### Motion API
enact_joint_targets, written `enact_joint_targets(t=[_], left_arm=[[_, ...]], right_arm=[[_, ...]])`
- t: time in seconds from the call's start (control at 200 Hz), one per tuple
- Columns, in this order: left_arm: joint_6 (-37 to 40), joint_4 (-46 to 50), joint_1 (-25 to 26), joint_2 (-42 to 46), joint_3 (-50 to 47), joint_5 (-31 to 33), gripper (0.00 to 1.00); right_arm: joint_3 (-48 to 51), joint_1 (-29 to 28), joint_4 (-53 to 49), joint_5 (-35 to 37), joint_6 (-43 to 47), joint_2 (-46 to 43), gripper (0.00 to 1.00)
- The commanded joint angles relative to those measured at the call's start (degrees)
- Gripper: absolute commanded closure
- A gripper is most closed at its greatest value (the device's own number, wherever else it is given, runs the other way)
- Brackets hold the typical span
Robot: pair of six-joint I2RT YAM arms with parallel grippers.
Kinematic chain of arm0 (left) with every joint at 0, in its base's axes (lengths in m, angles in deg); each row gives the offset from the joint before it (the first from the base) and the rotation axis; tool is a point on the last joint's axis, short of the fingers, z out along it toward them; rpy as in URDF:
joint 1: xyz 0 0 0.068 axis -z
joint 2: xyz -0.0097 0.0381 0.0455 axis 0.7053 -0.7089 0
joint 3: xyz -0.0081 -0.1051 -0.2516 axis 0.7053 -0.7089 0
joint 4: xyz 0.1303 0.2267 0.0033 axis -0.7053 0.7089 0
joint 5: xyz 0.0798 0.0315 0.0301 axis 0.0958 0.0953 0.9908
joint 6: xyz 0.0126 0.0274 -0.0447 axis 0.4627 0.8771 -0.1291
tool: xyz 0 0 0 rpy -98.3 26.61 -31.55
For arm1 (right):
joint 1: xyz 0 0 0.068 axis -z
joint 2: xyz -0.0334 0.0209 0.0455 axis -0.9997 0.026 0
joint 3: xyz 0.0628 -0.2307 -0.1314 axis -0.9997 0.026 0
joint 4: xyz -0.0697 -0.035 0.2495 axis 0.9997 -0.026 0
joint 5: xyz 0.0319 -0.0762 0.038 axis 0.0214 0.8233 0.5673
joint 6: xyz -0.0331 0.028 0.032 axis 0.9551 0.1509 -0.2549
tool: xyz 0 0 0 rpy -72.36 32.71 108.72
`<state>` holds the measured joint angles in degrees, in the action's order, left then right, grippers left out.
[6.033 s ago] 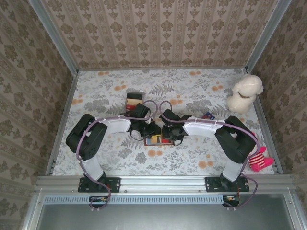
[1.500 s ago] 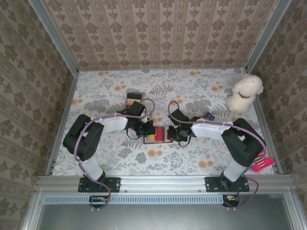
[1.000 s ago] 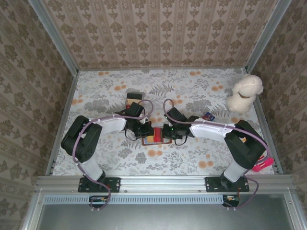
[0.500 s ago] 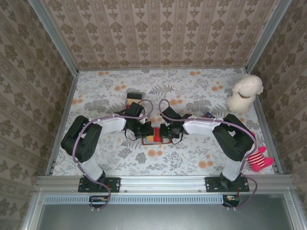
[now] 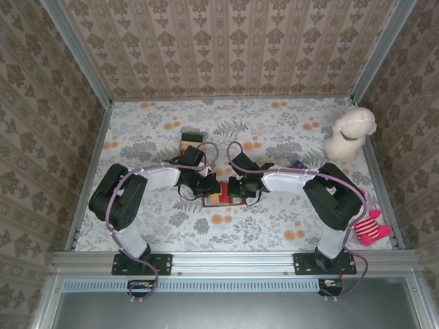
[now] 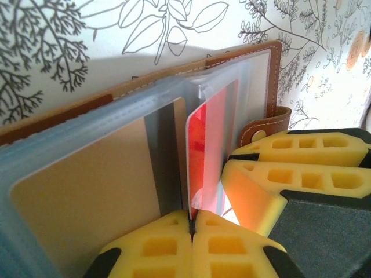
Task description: Take the credit cards out of the card holder
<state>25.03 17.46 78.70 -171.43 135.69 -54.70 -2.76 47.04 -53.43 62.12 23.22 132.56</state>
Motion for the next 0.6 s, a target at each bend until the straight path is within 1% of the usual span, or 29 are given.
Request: enact_joint_targets(t=[0.0,0.03,0.285,0.48,0.52,0.595], left_arm=[[1.49,2.41,-0.53,0.75,-0.26,0.25,0.99],[2.05,3.27,-0.74,1.52,-0.37,2.09,1.0],[8.87,14.76,-1.85,7.9,1.29,6.02,1.0],[10.1,19.25,-2.16,12.5,1.61,8.87,1.0],[9.96,20.04,-2.31,13.88,1.62,9.71,1.0],[9.07,20.75,-2.72,16.69,1.54,10.61,1.0]], right_arm=[[0.84,0.03,-2.7,0.97,-1.03,1.39,0.85],[0.97,0.12,-3.14,1.34,-1.05,1.32,0.84],[2.18,0.69,-3.77,3.34,-0.1,0.54,0.83],[0.29,0.69,-5.08,3.87,1.74,-1.8,0.83],[-0.16,0.74,-4.78,3.19,2.45,-2.81,0.82],[-0.21,0.93,-1.58,-0.26,3.83,-5.06,0.79]])
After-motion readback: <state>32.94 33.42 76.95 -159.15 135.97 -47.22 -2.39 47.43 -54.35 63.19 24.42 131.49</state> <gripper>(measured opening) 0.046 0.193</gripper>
